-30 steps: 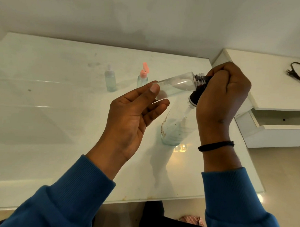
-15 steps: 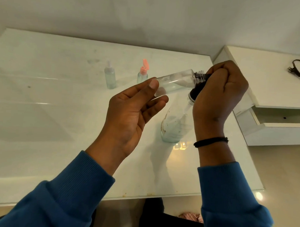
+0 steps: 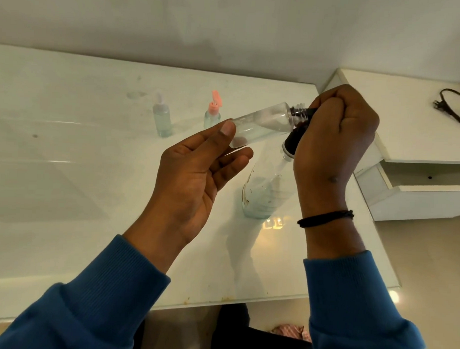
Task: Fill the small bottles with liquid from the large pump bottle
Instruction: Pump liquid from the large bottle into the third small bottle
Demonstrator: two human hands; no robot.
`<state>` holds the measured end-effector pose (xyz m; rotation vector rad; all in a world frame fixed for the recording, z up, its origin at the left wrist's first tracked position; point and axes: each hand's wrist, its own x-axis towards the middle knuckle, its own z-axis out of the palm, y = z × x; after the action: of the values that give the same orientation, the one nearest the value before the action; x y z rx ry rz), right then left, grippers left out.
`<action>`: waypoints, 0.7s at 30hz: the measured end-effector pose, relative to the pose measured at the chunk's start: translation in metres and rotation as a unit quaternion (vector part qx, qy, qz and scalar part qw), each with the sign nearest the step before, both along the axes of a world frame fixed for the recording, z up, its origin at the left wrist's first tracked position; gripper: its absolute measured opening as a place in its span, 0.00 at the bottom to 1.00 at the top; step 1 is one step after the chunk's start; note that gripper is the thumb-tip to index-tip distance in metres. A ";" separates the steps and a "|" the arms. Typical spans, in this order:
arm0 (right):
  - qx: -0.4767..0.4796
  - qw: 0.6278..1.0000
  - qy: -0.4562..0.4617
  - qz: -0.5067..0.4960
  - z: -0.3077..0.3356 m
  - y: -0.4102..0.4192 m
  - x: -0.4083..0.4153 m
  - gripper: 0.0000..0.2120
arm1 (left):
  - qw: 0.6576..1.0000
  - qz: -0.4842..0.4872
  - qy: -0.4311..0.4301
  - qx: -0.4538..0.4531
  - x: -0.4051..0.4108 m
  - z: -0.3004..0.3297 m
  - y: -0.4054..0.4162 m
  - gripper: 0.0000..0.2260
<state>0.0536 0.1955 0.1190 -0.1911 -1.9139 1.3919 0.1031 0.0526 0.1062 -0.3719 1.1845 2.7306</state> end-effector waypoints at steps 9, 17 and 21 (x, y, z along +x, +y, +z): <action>-0.009 1.000 -0.005 0.000 -0.002 0.002 -0.002 0.11 | 1.000 0.000 -0.003 -0.001 0.001 0.001 0.000 0.16; -0.020 1.000 -0.006 0.009 -0.005 -0.002 -0.001 0.11 | 1.000 0.002 -0.007 0.000 0.001 0.000 0.000 0.15; -0.005 1.000 0.000 -0.006 -0.001 0.001 -0.003 0.11 | 1.000 0.000 0.001 -0.001 0.000 0.001 0.000 0.15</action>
<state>0.0506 0.1963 0.1178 -0.2064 -1.9023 1.3941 0.1032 0.0524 0.1074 -0.3695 1.1884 2.7297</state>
